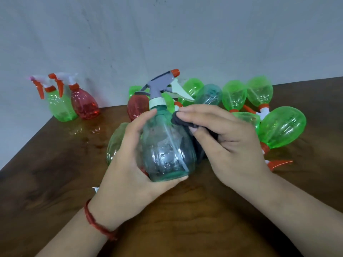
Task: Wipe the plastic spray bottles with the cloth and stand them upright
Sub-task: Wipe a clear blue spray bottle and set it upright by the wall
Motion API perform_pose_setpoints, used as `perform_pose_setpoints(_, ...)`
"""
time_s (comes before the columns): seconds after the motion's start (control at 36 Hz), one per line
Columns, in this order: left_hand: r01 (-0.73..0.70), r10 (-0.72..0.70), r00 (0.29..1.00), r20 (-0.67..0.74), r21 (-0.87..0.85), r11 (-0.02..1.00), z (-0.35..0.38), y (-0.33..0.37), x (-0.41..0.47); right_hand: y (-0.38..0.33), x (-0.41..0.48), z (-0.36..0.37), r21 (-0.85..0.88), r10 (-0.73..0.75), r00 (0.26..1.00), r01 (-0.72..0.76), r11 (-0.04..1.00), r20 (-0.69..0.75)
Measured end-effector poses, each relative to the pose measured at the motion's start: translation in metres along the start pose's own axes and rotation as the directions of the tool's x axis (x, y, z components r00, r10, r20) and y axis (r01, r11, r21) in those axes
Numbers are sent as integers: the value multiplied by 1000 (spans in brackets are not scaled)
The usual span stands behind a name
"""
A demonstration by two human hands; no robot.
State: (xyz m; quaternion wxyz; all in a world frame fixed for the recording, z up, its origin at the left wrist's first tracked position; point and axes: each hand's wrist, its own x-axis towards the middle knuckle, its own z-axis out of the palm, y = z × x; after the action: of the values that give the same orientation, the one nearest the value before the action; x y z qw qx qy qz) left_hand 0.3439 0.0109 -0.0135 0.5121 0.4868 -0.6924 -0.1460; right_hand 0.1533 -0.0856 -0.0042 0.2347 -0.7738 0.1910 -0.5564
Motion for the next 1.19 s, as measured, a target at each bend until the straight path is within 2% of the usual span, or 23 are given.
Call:
perform_pose_setpoints(0.06,48,-50,997,-60,-30,998,-5,-11,6,0,-2,-1,4,2,1000,-2,1000,28)
perform_pose_setpoints(0.19,103,-111,980,-165,-58,993,-12,-9,11,-5,-5,0,-80,-113,991,119,990,77)
perform_pose_setpoints(0.42,148,-170,962,-215,-115,982,-9,-10,12,-4,-3,-3,-190,-286,939,322,927,193)
perform_pose_setpoints(0.5,150,-170,966,-194,-110,983,-7,-9,11,-4,-3,-6,-202,-271,938,314,927,214)
perform_pose_setpoints(0.61,119,-125,986,-113,-59,991,-5,-11,7,-6,-4,-5,-194,-125,985,146,970,118)
perform_pose_setpoints(0.75,82,-81,995,-60,12,997,-3,-12,7,-4,0,-4,-150,-82,995,88,985,48)
perform_pose_setpoints(0.97,95,-88,986,-140,49,994,-4,-12,7,-2,-1,-5,-215,-291,932,336,917,216)
perform_pose_setpoints(1.11,158,-159,971,-178,-20,987,-7,-10,9,-2,-3,-3,-203,-377,891,430,880,253)
perform_pose_setpoints(1.19,168,-174,972,-156,-54,984,-8,-10,11,-2,-5,-1,-207,-356,908,401,893,220)
